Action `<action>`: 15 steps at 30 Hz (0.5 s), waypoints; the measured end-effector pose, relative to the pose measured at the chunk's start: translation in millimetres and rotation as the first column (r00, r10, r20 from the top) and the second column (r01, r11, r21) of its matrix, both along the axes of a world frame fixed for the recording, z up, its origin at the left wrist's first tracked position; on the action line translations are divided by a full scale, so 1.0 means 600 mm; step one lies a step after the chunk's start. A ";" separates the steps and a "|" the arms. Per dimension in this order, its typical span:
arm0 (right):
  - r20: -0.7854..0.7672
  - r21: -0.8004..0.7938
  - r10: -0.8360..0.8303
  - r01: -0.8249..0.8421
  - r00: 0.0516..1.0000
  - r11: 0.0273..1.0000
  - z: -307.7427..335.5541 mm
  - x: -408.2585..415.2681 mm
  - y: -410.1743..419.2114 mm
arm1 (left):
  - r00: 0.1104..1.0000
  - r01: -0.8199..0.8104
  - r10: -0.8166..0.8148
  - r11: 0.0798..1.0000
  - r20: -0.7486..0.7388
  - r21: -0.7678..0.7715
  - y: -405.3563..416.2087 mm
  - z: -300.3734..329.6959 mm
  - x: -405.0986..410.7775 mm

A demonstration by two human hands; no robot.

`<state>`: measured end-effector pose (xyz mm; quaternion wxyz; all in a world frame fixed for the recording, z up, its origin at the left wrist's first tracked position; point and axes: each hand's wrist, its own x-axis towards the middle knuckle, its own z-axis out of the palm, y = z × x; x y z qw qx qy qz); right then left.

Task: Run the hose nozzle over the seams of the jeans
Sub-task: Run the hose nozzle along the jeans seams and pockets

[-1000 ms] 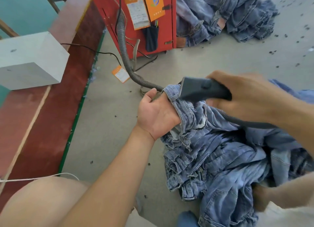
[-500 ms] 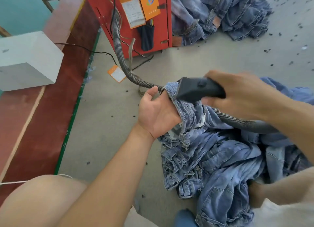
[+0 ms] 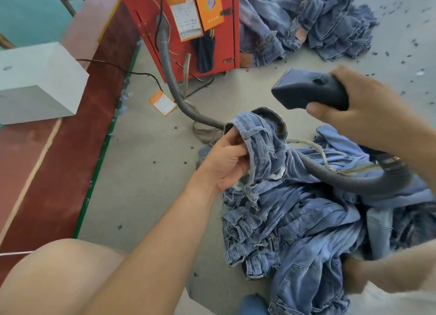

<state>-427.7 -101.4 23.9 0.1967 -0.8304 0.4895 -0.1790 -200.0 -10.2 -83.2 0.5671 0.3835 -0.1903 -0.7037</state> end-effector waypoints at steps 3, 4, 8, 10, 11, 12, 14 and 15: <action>-0.011 0.017 0.045 -0.045 0.999 0.999 -0.004 -0.011 0.004 | 0.994 0.079 -0.076 0.996 0.084 -0.034 -0.002 0.000 -0.007; -0.017 0.015 0.051 -0.050 0.999 0.999 -0.006 -0.013 0.005 | 0.988 0.105 -0.100 0.994 0.121 -0.038 -0.003 0.002 -0.011; -0.012 0.020 0.046 -0.046 0.999 0.999 -0.006 -0.020 0.013 | 0.963 0.082 -0.073 0.996 0.259 -0.024 -0.013 0.004 -0.023; -0.006 0.027 0.048 -0.048 0.999 0.999 -0.003 -0.020 0.015 | 0.930 0.022 -0.008 0.999 0.366 -0.033 -0.022 0.001 -0.035; -0.009 0.028 0.052 -0.052 0.999 0.998 0.000 -0.021 0.016 | 0.889 -0.016 0.037 0.999 0.457 -0.049 -0.027 -0.002 -0.043; -0.013 0.030 0.057 -0.056 0.998 0.998 0.002 -0.022 0.017 | 0.829 -0.062 0.090 0.996 0.551 -0.069 -0.031 -0.003 -0.051; -0.017 0.031 0.055 -0.054 0.998 0.998 0.009 -0.027 0.018 | 0.747 -0.161 0.195 0.981 0.635 -0.112 -0.036 -0.003 -0.063; -0.012 0.040 0.051 -0.050 0.999 0.998 0.014 -0.032 0.019 | 0.744 -0.205 0.234 0.971 0.626 -0.120 -0.039 -0.002 -0.067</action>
